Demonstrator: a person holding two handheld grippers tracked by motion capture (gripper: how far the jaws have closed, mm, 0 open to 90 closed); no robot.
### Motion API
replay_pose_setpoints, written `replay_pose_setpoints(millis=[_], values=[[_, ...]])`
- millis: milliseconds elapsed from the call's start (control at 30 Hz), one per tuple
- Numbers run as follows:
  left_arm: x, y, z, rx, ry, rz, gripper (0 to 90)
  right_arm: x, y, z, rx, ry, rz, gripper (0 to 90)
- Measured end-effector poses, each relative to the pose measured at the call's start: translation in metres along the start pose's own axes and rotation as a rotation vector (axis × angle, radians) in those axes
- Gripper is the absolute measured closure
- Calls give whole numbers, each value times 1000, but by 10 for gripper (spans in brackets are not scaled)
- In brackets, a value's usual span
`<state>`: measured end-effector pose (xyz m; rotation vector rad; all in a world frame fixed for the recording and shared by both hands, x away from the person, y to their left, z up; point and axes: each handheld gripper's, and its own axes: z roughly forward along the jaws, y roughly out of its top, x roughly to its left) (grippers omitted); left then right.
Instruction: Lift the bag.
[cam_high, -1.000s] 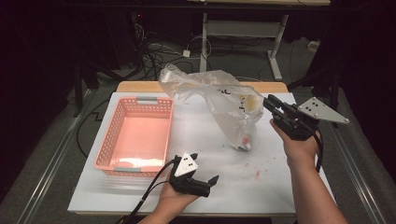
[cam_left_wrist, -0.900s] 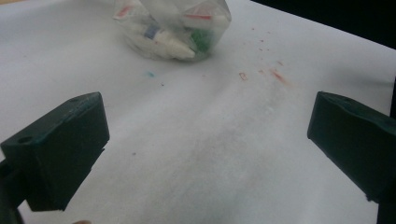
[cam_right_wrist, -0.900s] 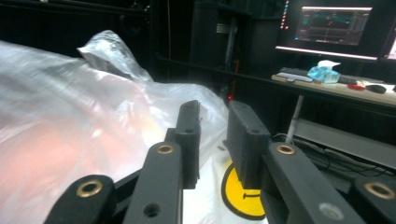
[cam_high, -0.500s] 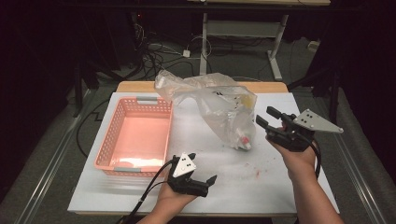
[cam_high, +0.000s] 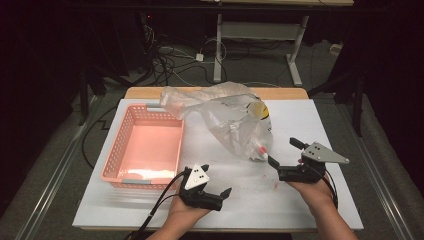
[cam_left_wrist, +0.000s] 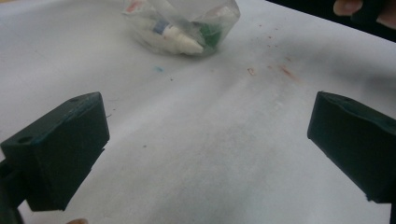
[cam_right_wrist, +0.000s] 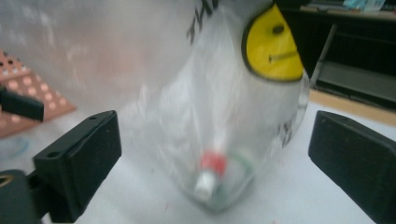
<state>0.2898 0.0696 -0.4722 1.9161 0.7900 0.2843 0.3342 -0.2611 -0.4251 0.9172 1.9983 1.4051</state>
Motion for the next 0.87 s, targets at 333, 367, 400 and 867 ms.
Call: replay_pose_setpoints(millis=[333,367,400,867], values=[[2,-2,0,1,15,5,0,4,-36,-7,86,-10,1,3],[2,-2,0,-1,16,3,0,5,-38,-9,91,-13,9,3],[3,-3,-1,-5,15,0,0,5,-40,-11,94,-14,8,3],[-1,-8,4,1,-1,-7,0,8,-49,-21,56,4,27,3]])
